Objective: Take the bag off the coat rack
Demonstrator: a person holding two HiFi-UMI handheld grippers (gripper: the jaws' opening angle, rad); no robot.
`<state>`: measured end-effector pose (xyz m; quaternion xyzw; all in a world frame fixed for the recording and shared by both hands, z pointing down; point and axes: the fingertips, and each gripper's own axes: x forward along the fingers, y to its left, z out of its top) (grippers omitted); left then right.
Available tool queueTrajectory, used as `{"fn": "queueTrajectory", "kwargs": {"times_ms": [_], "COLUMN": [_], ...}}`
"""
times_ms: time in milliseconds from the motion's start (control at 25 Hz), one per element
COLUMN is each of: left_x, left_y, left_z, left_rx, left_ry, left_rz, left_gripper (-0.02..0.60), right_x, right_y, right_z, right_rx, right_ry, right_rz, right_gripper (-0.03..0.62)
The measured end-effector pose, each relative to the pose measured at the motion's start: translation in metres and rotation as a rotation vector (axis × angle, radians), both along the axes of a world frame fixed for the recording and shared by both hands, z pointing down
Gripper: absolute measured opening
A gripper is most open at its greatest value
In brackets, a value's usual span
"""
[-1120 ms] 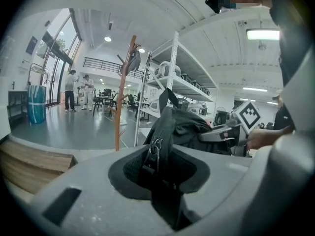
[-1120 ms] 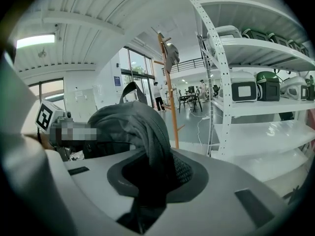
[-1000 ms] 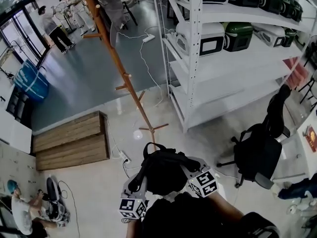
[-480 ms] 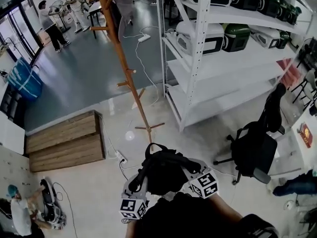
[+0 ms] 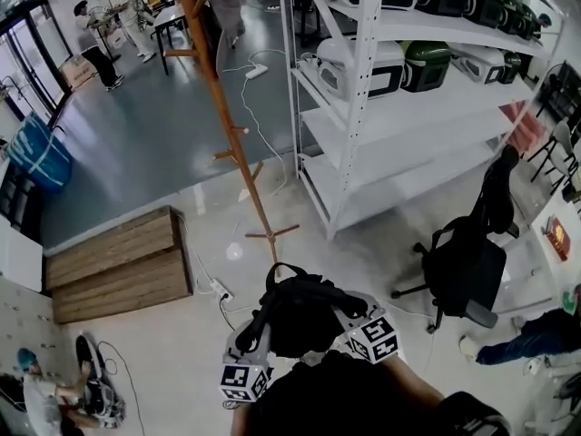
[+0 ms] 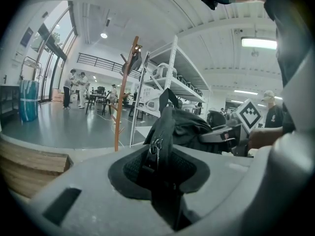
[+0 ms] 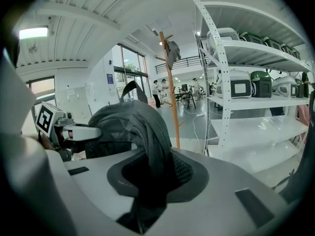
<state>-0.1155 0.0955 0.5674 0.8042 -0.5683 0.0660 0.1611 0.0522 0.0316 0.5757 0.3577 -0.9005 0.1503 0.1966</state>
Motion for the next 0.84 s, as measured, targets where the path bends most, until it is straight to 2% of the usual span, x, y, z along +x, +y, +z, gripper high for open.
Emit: {"fn": "queueTrajectory", "kwargs": {"times_ms": [840], "left_x": [-0.016], "left_y": [0.006], "left_z": [0.007], "left_rx": [-0.025], "left_ry": [0.008], "left_rz": [-0.002], "left_gripper": [0.094], "right_x": [-0.014], "right_y": [0.007], "right_z": [0.005], "right_rx": [-0.012], "right_ry": [0.008], "right_rz": [0.003], "right_gripper": [0.083]}}
